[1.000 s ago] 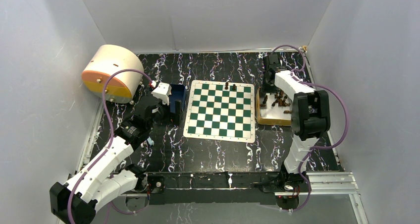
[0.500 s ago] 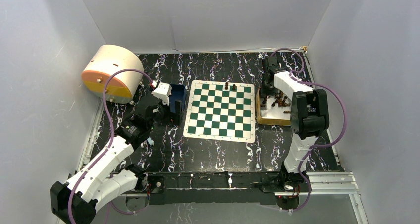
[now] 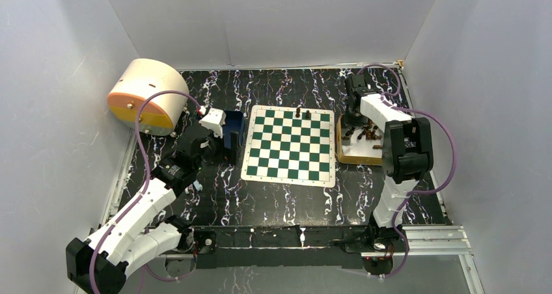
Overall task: Set up the chess pieces on the board
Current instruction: Pick up the chess piece from the storage box.
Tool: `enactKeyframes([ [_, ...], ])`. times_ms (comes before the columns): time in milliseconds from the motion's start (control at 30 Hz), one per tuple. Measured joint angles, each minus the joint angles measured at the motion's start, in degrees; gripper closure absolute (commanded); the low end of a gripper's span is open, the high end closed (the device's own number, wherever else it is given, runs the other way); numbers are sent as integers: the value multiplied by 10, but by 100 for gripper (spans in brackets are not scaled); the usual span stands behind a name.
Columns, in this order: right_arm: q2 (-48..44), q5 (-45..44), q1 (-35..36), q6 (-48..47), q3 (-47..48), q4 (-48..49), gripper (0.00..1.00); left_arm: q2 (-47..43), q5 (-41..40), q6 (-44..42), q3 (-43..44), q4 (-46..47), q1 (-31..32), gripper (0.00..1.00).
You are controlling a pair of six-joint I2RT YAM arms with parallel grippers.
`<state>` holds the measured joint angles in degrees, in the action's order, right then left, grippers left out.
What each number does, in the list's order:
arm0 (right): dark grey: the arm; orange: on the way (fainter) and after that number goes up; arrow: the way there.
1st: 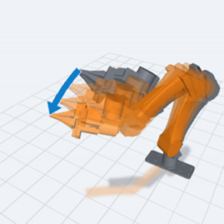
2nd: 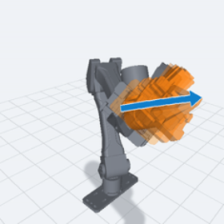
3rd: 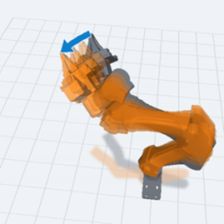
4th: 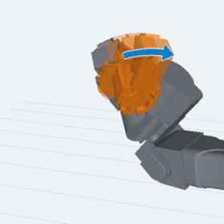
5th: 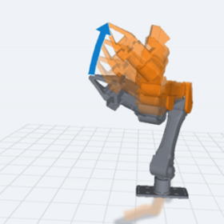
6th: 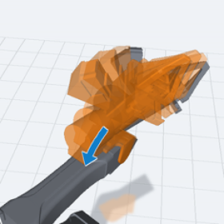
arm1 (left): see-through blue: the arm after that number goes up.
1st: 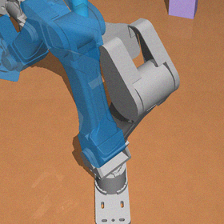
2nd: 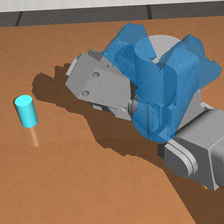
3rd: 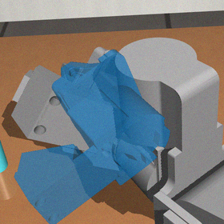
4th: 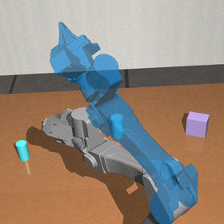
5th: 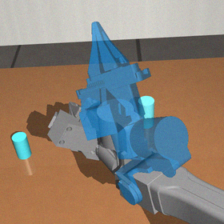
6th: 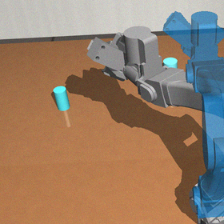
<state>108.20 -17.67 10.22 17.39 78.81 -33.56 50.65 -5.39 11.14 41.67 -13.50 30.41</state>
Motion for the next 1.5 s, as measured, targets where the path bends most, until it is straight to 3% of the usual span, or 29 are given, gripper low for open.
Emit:
enactKeyframes([
  [733,-52,-19,8,-6,24,-43,81,1,2,0,0,0,0,6],
  [1167,-80,120,30,-33,67,-43,81,1,3,0,0,0,0,6],
  [1500,-31,129,52,-36,105,-31,81,1,3,0,0,0,0,6],
])
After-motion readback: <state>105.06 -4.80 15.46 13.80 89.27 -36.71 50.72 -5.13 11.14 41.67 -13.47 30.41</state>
